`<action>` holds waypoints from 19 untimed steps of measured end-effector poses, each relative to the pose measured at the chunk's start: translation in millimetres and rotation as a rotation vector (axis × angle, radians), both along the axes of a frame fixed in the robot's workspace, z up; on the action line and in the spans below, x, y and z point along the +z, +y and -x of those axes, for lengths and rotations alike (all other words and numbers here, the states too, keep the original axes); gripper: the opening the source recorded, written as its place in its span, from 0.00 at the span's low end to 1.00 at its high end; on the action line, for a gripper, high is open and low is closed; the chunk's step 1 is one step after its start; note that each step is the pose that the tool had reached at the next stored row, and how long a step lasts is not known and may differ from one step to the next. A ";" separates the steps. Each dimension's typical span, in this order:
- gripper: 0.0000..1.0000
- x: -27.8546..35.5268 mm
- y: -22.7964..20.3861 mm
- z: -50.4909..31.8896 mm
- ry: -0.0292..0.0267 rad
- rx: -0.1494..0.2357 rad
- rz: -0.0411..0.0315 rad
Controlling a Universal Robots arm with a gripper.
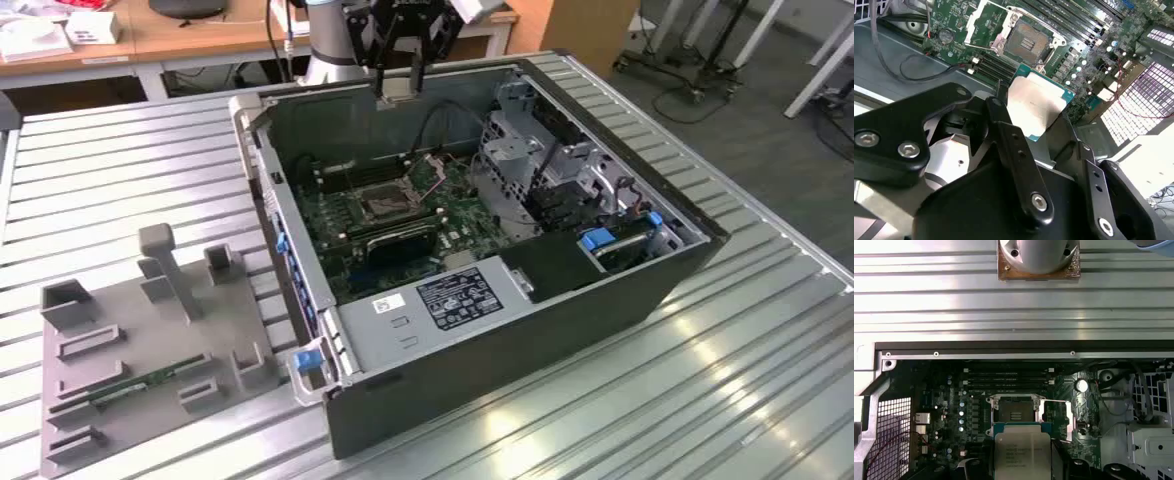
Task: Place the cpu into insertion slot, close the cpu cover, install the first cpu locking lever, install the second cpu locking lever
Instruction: 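Place the cpu into insertion slot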
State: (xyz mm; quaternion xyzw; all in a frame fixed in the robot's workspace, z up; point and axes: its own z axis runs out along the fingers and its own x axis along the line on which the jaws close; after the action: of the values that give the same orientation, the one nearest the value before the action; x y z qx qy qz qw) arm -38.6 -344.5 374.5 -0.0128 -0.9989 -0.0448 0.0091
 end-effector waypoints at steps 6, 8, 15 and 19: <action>0.54 -0.3 0.0 0.0 0.0000 0.000 0.0000; 0.54 -1.0 0.0 0.0 -0.0001 0.000 -0.0001; 0.54 -2.2 0.0 0.0 0.0001 0.000 0.0001; 0.54 -2.3 0.0 0.0 0.0000 0.000 0.0001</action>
State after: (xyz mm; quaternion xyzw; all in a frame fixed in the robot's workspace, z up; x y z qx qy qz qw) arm -38.6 -344.5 372.2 -0.0128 -0.9989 -0.0448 0.0091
